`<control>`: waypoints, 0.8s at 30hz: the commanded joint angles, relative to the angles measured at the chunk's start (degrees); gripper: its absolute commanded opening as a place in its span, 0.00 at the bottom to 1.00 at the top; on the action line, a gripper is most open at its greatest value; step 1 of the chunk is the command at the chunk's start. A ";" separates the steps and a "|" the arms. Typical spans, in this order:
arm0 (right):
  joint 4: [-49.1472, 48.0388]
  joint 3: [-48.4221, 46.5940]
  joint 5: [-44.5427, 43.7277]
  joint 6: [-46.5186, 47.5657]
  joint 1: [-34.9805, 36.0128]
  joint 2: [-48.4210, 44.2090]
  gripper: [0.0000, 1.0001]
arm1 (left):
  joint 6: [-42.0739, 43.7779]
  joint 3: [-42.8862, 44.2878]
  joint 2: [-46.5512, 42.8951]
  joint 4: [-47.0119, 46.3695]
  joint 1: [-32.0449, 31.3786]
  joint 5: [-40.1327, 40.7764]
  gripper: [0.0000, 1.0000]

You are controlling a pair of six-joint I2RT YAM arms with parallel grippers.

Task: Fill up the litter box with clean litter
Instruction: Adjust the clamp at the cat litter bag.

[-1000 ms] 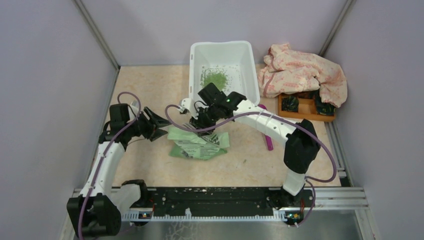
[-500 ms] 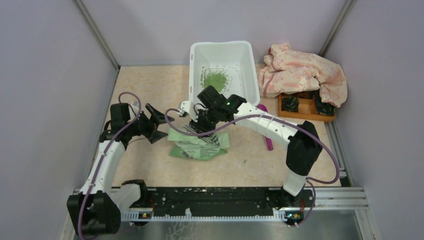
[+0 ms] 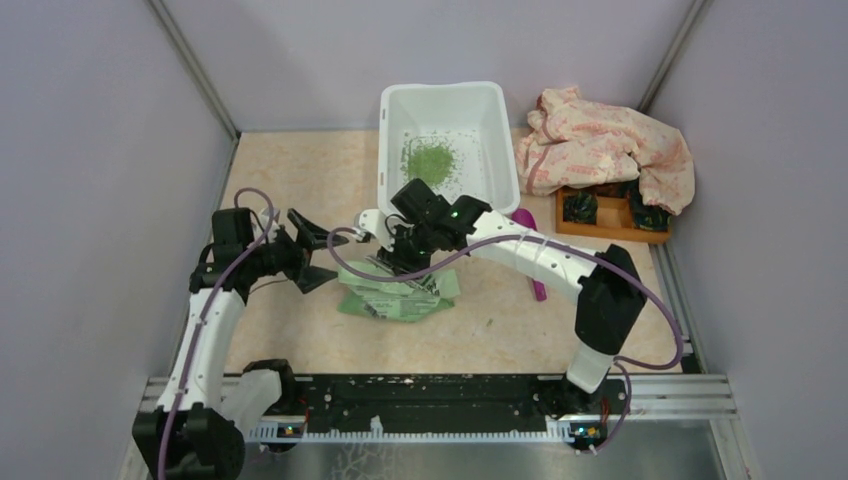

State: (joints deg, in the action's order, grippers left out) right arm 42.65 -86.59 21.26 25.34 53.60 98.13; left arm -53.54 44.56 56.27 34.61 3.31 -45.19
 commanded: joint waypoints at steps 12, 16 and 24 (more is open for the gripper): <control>-2.33 4.53 0.70 -1.12 2.62 -5.04 0.00 | -14.45 0.69 -11.24 5.35 0.34 -8.81 0.99; -2.45 4.65 0.38 -1.07 2.83 -5.43 0.00 | -7.29 6.36 -11.22 17.49 0.36 -7.06 0.99; -2.99 5.31 0.10 -1.18 3.07 -5.85 0.00 | -12.71 0.80 -10.41 17.11 0.27 -3.69 0.99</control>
State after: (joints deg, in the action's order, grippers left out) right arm 39.40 -81.67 19.53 25.34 55.13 94.83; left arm -63.37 49.23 45.15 51.03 3.64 -50.61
